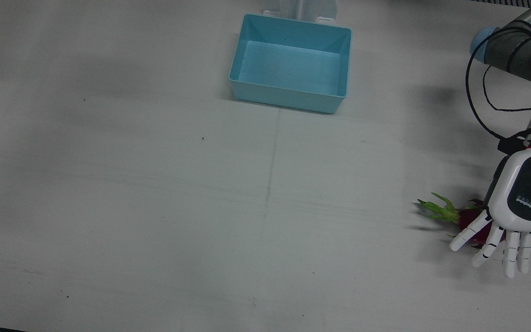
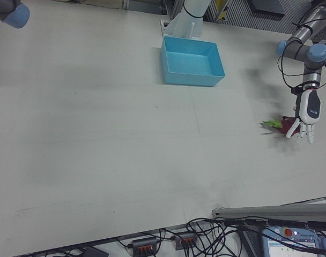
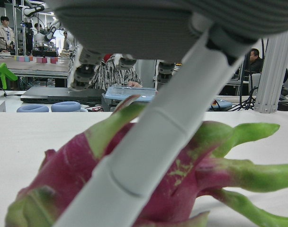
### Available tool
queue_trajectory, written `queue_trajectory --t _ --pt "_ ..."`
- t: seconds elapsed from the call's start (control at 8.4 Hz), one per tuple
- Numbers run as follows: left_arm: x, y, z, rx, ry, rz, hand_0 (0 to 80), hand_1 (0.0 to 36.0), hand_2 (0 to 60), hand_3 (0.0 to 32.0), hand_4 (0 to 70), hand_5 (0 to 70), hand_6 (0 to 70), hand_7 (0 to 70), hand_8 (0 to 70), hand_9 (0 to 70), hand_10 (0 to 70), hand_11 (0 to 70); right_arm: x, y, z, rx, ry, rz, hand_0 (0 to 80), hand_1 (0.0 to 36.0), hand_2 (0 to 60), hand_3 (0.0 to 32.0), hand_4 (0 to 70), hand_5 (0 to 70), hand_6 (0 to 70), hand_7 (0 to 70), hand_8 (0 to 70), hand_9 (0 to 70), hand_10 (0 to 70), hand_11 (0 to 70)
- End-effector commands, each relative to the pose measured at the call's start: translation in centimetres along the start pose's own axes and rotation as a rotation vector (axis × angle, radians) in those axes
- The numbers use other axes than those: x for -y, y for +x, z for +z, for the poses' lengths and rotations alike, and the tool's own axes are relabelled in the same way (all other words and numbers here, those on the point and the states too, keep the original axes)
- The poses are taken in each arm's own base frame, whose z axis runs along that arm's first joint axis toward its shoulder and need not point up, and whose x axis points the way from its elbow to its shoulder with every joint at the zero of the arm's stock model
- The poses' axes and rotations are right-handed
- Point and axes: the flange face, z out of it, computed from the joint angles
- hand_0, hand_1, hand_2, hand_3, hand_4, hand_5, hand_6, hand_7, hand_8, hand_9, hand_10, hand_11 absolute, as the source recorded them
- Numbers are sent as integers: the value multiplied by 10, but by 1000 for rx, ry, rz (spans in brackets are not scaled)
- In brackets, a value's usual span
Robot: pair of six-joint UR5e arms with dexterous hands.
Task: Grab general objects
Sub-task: 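Reach the left hand down over the pink dragon fruit, then close the left hand fingers around the dragon fruit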
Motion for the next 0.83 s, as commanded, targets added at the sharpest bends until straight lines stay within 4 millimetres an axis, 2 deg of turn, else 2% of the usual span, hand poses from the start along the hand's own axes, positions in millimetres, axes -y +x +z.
queue_trajectory --t 0.0,0.24,0.36,0.6,0.71 --pt "-1 -20 1 29 1 14 800 360 600 214 0 106 0 203 0 26 0 0 0 0 0 0 0 0 0 0 0 0 0 0 0 0 0 0 0 0" --pt "-4 -31 5 31 -2 16 800 360 600 198 0 197 0 230 0 32 0 0 0 0 0 0 0 0 0 0 0 0 0 0 0 0 0 0 0 0" --pt "-9 -34 5 31 -10 18 800 360 600 178 0 261 0 252 0 36 0 0 0 0 0 0 0 0 0 0 0 0 0 0 0 0 0 0 0 0" --pt "-23 -40 3 42 -13 22 800 360 600 168 0 274 0 238 0 33 0 0 0 0 0 0 0 0 0 0 0 0 0 0 0 0 0 0 0 0" --pt "-24 -42 3 45 -13 23 800 360 600 152 0 322 0 252 0 36 0 0 0 0 0 0 0 0 0 0 0 0 0 0 0 0 0 0 0 0"
